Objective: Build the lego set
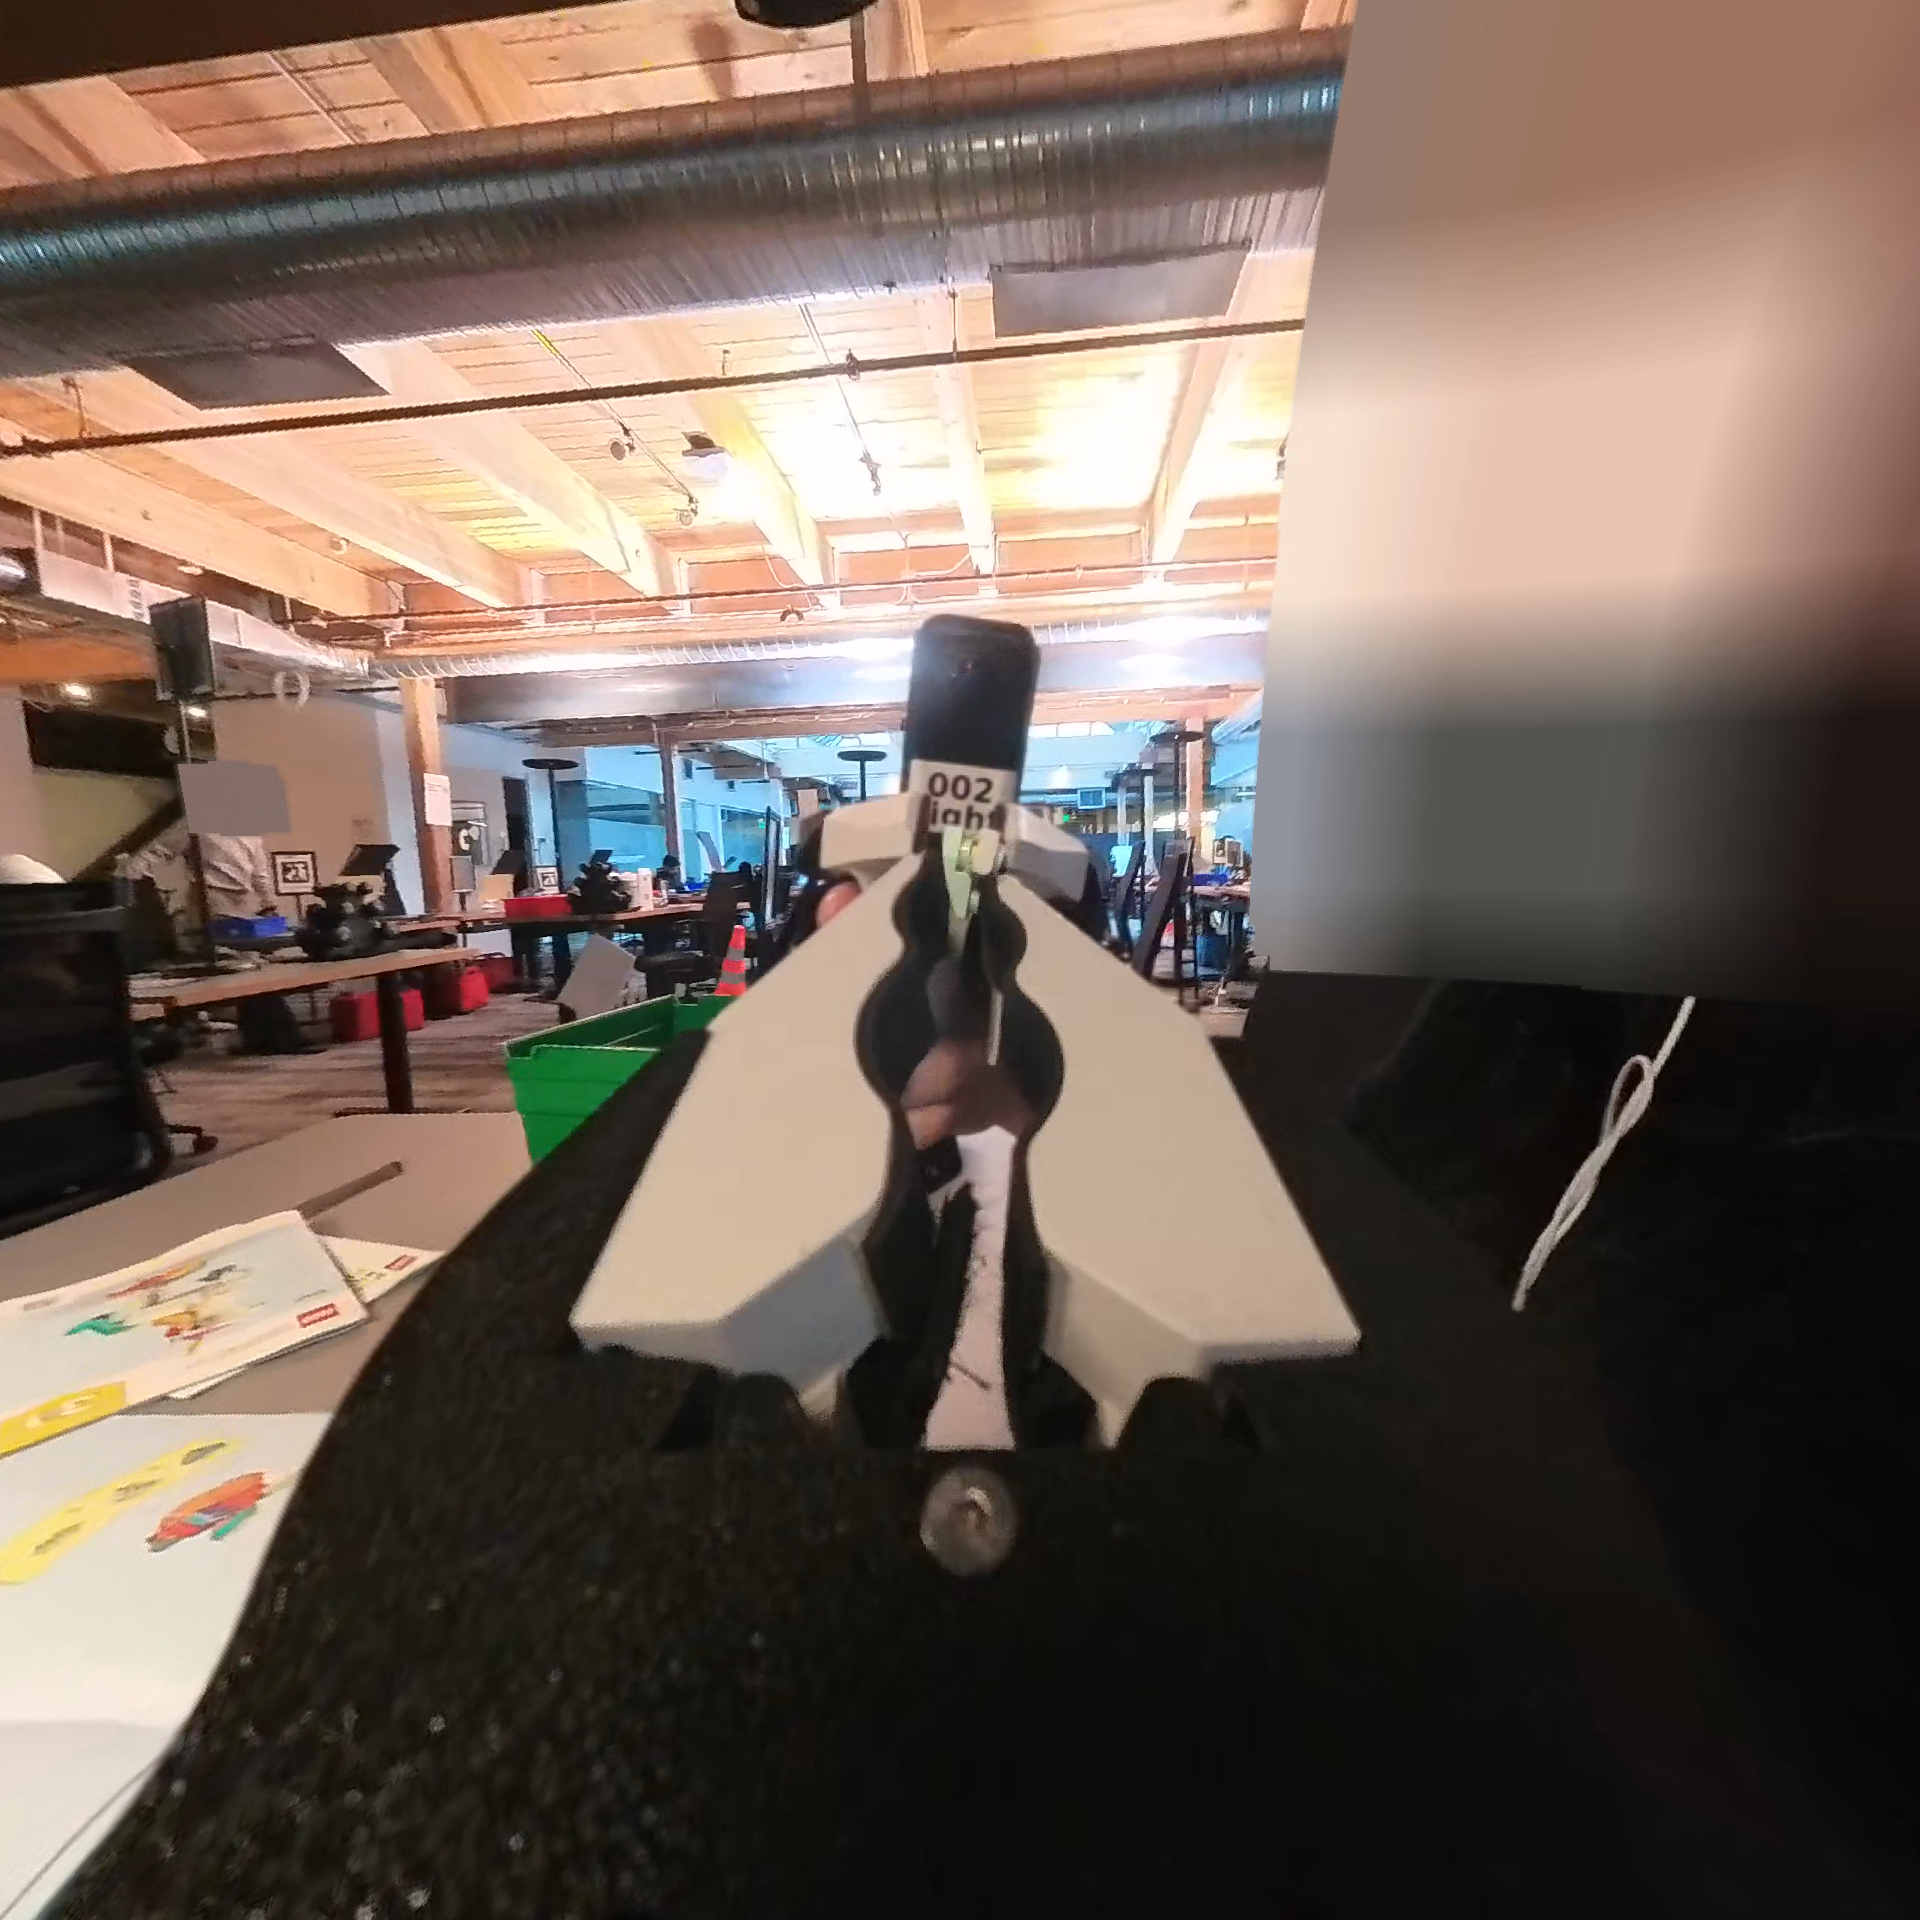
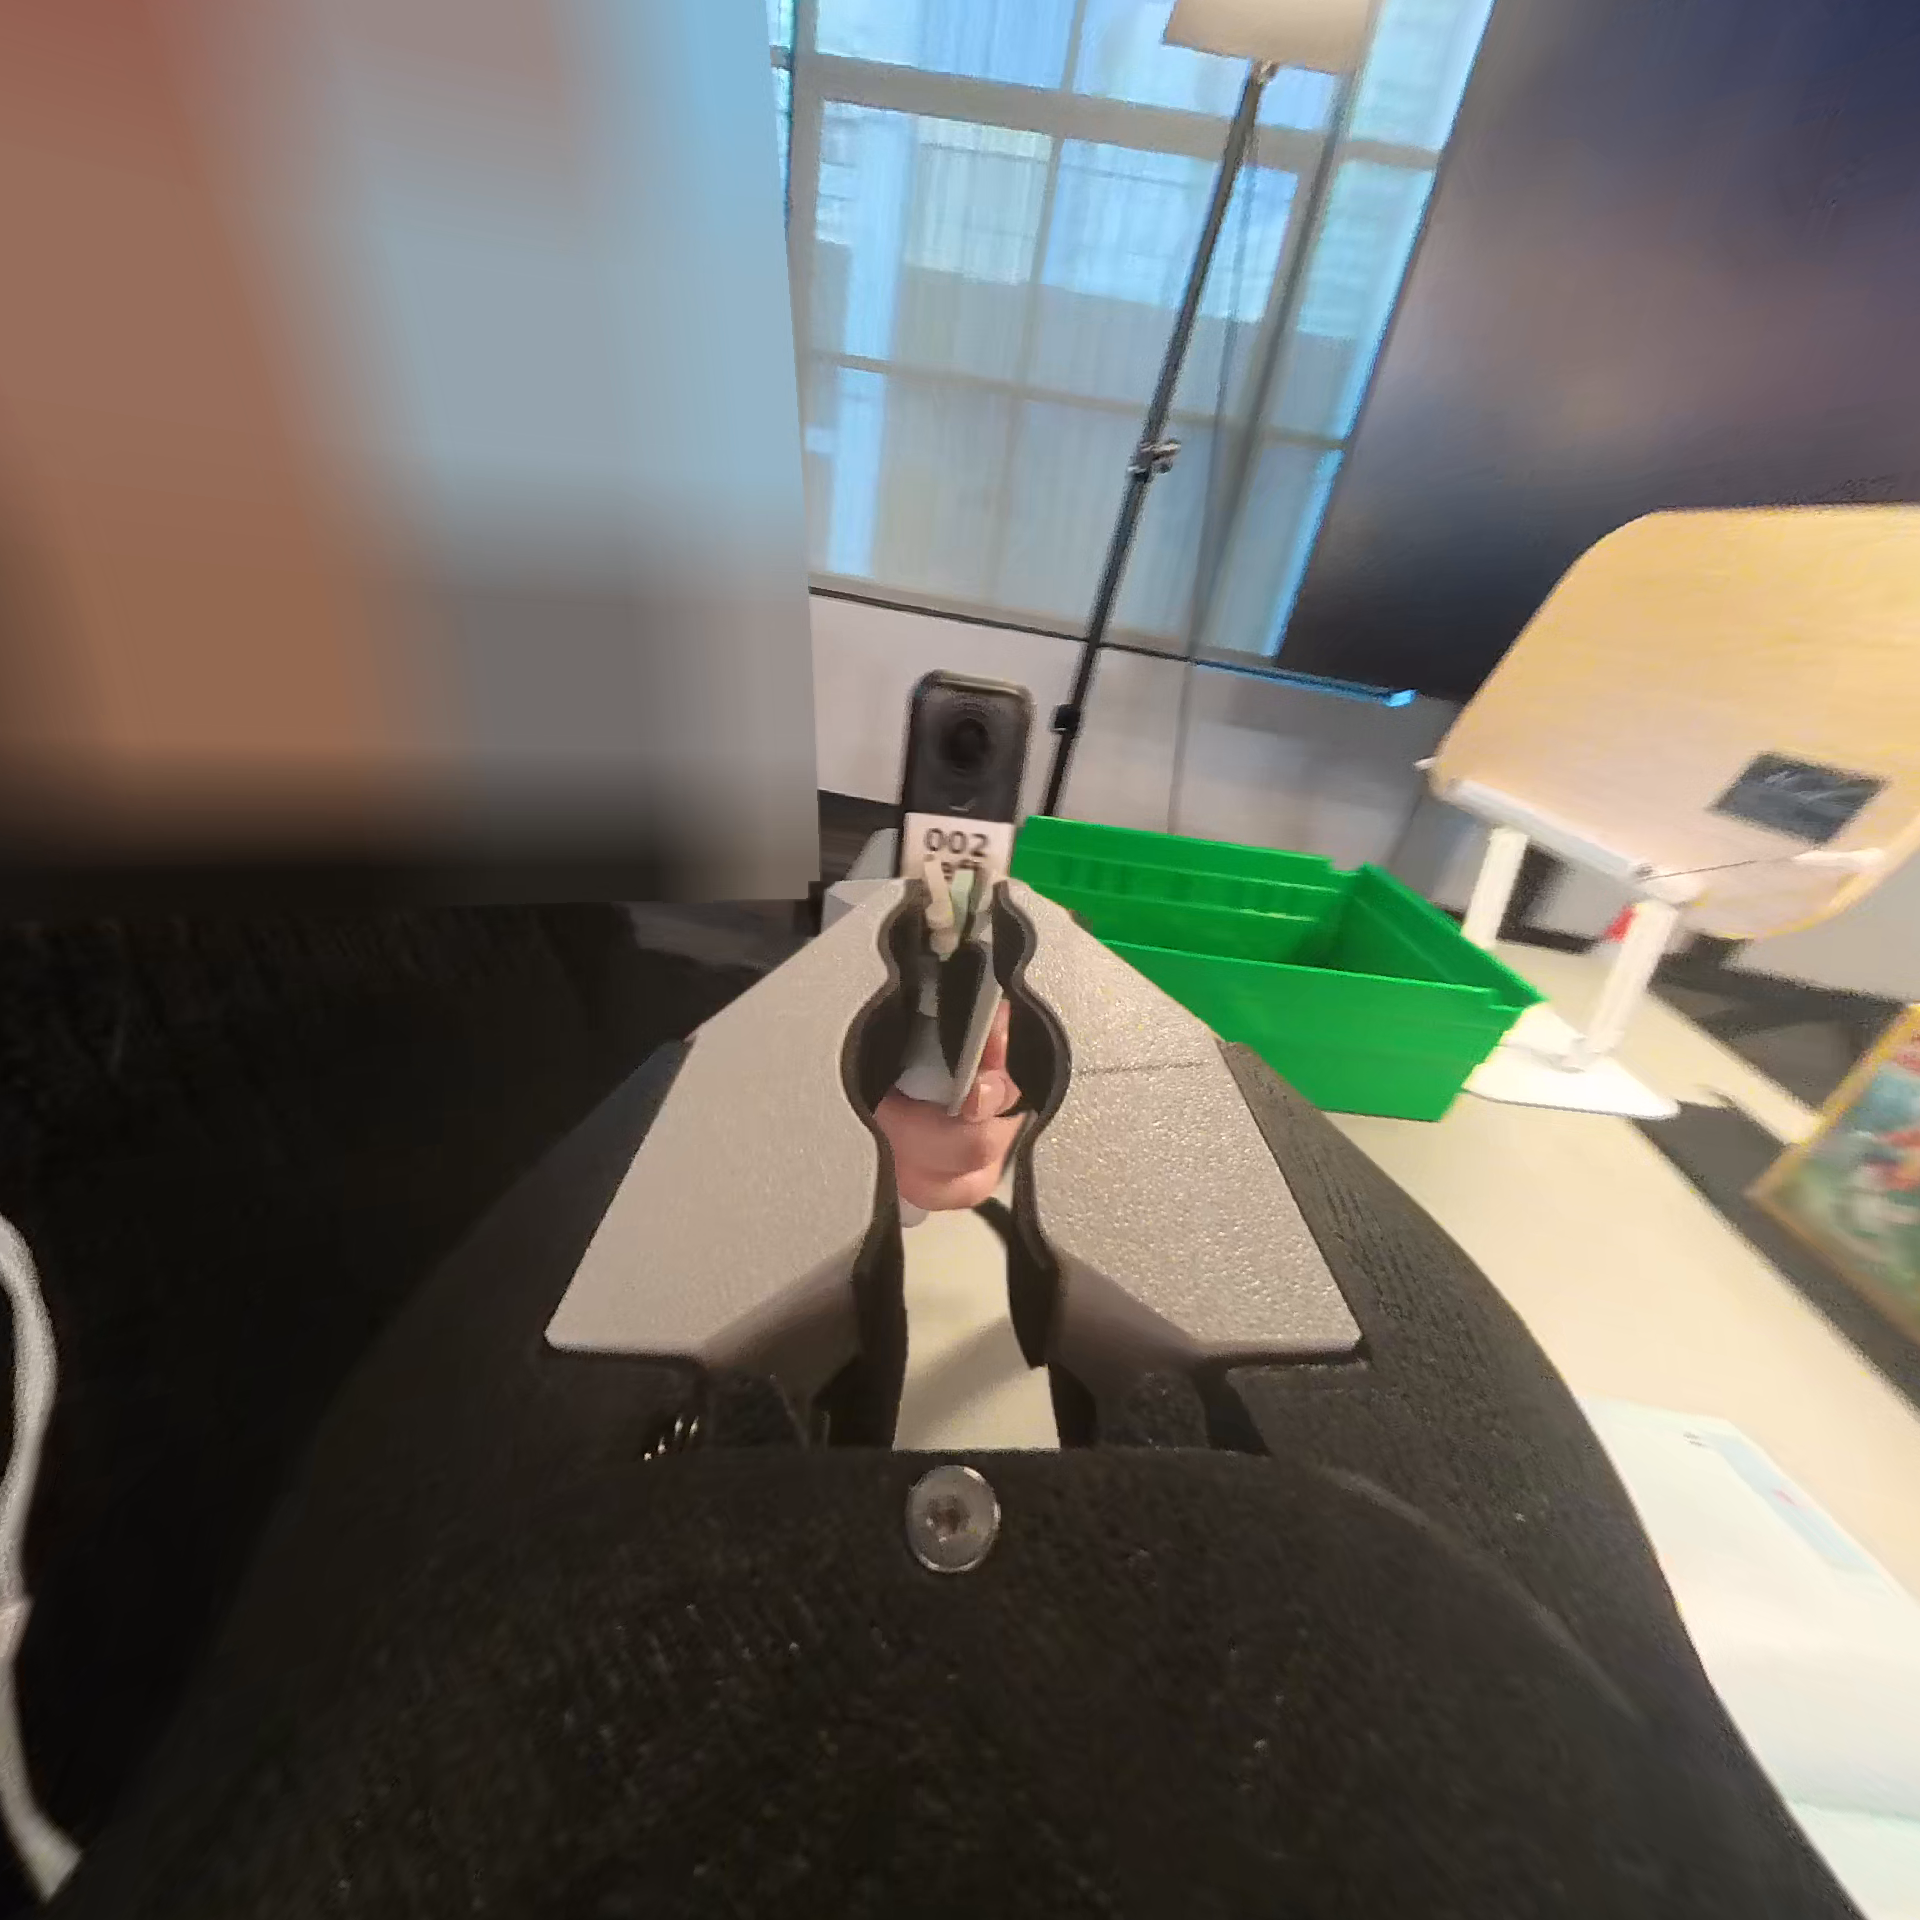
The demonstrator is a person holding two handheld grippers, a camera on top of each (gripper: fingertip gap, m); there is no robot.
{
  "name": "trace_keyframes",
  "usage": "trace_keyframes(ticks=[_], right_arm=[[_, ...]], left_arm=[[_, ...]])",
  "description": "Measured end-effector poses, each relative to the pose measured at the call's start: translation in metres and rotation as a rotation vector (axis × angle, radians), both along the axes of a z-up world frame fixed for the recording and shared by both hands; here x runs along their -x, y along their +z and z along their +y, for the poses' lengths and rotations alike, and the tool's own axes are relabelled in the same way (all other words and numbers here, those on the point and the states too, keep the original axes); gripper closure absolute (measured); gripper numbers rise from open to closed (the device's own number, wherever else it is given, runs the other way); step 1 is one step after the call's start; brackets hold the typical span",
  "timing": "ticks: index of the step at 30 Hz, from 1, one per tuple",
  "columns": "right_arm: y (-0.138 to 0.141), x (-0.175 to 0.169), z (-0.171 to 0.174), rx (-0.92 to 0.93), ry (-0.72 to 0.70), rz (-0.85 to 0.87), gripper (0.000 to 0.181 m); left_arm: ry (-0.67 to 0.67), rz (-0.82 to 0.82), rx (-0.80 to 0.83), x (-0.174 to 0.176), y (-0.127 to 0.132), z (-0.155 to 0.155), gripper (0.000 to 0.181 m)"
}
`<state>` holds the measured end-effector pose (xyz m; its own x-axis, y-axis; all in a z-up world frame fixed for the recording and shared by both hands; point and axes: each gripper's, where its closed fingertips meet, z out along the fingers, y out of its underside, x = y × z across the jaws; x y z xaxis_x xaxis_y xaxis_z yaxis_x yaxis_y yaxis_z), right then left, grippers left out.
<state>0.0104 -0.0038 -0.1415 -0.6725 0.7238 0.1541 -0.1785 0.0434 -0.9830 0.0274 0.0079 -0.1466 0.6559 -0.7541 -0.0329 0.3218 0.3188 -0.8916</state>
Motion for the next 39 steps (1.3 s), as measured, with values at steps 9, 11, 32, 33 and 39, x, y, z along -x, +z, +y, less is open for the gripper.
trace_keyframes(ticks=[9,11,32,33,39], right_arm=[[-0.005,-0.007,-0.001,-0.072,-0.159,0.095,0.17],[-0.004,-0.009,-0.002,-0.072,-0.176,0.106,0.17],[-0.022,-0.02,0.01,0.074,-0.106,0.112,0.175],[-0.022,-0.021,0.01,0.08,-0.096,0.11,0.175],[-0.022,-0.026,0.004,0.13,-0.02,0.117,0.175]], left_arm=[[0.142,0.178,-0.07,-0.008,-0.007,0.001,0.177],[0.121,0.174,-0.087,-0.011,-0.007,-0.002,0.177],[-0.003,0.212,-0.015,-0.025,-0.028,0.006,0.159],[-0.023,0.198,-0.007,-0.025,-0.028,0.005,0.162],[-0.092,0.125,0.012,-0.026,-0.027,0.004,0.175]])
